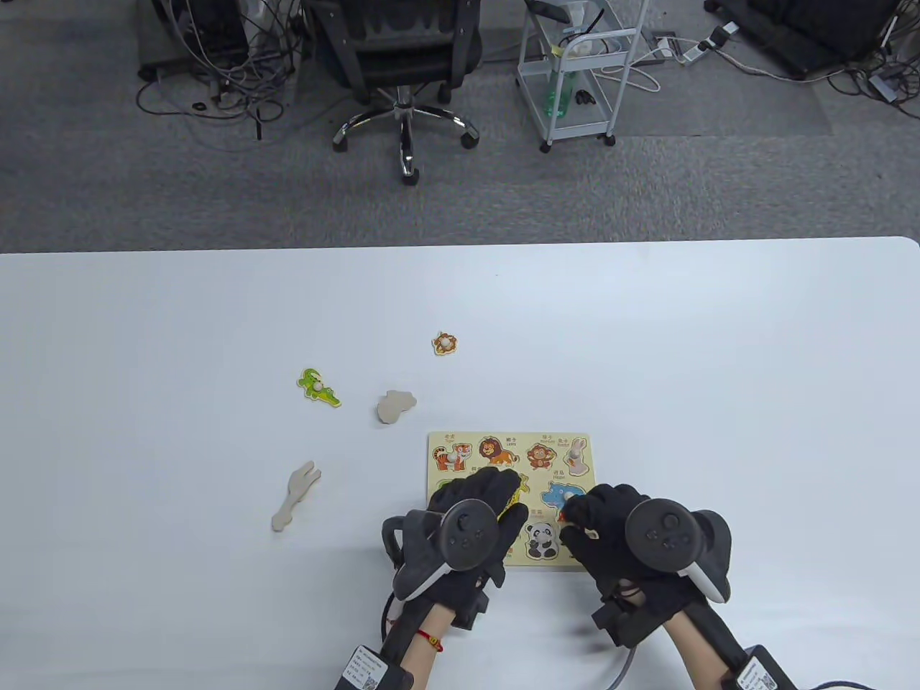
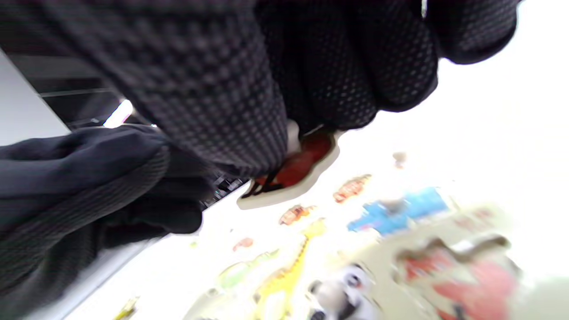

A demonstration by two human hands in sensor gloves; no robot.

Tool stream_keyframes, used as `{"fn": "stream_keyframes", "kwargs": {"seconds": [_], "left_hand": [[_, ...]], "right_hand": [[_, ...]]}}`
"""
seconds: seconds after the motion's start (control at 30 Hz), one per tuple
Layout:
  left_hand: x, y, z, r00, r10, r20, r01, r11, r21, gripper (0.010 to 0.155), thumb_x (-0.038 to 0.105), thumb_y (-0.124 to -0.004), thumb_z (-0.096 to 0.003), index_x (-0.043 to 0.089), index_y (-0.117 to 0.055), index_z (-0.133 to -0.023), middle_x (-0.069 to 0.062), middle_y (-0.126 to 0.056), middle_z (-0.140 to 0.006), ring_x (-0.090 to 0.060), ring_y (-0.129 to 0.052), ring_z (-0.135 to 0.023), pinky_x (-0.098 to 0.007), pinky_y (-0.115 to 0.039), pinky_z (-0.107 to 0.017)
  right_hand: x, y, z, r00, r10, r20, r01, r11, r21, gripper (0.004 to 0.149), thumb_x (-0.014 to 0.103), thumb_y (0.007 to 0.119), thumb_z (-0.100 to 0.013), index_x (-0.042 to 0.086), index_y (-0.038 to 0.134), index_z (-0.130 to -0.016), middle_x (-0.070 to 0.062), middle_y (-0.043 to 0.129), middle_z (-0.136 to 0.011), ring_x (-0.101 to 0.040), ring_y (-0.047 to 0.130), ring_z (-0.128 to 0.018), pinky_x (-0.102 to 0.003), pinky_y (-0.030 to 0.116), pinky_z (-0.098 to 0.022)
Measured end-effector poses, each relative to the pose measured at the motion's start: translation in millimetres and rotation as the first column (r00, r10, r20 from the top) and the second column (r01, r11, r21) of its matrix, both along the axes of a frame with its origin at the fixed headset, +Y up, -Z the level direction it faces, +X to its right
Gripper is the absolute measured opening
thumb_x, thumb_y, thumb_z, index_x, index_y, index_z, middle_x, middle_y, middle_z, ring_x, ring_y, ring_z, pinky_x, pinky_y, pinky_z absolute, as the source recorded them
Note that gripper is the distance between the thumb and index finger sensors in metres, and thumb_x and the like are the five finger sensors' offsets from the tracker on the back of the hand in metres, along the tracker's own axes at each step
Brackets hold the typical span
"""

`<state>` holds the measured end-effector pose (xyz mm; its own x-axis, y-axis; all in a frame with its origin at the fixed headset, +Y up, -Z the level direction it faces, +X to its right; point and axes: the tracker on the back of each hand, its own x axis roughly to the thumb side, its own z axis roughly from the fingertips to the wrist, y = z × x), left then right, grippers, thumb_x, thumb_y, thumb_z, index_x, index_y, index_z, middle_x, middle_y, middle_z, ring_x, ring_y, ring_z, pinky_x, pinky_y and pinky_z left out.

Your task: Fit puzzle pieces into frame

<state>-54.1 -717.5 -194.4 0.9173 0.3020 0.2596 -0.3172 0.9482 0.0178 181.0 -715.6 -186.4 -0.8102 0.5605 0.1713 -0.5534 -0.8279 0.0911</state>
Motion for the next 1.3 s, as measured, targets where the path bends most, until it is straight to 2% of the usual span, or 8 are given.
{"fn": "stream_keyframes", "kwargs": {"seconds": [0.13, 0.27, 0.6, 1.3], "left_hand": [[-5, -4, -2, 0.997, -0.067, -0.023, 0.066, 0.996, -0.058, 0.066, 0.059, -0.073, -0.0464, 0.040, -0.059, -0.108, 0.001, -0.060, -0.119, -0.031, -0.071, -0.107, -0.051, -0.054, -0.078], [-9, -9, -5, 0.998, -0.059, -0.013, 0.057, 0.992, -0.117, 0.071, 0.063, -0.071, -0.0456, 0.041, -0.052, -0.110, 0.000, -0.048, -0.123, -0.033, -0.060, -0.112, -0.052, -0.047, -0.079], [-12, -13, -7, 0.997, -0.071, -0.036, 0.066, 0.989, -0.130, 0.070, 0.063, -0.071, -0.0458, 0.038, -0.056, -0.109, -0.001, -0.052, -0.122, -0.034, -0.063, -0.111, -0.054, -0.048, -0.078], [-6, -13, -6, 0.994, -0.104, -0.018, 0.101, 0.985, -0.143, 0.068, 0.061, -0.071, -0.0462, 0.036, -0.061, -0.108, -0.003, -0.055, -0.121, -0.036, -0.068, -0.108, -0.056, -0.048, -0.078]], "right_hand": [[3, -11, -6, 0.993, 0.117, 0.030, -0.114, 0.991, -0.072, 0.045, 0.030, 0.106, -0.035, 0.009, 0.096, -0.073, -0.017, 0.099, -0.070, -0.041, 0.093, -0.060, -0.061, 0.075, -0.054], [2, -21, -10, 0.987, 0.159, 0.029, -0.155, 0.982, -0.108, 0.045, 0.030, 0.106, -0.034, 0.010, 0.096, -0.073, -0.016, 0.099, -0.070, -0.040, 0.093, -0.060, -0.061, 0.075, -0.054], [-4, -35, -13, 0.977, 0.211, 0.032, -0.203, 0.966, -0.157, 0.045, 0.028, 0.107, -0.033, 0.010, 0.096, -0.073, -0.017, 0.099, -0.071, -0.041, 0.093, -0.061, -0.061, 0.074, -0.055], [-7, -40, -14, 0.967, 0.253, 0.040, -0.243, 0.954, -0.177, 0.044, 0.027, 0.106, -0.034, 0.012, 0.095, -0.074, -0.015, 0.098, -0.073, -0.040, 0.092, -0.063, -0.060, 0.074, -0.057]]}}
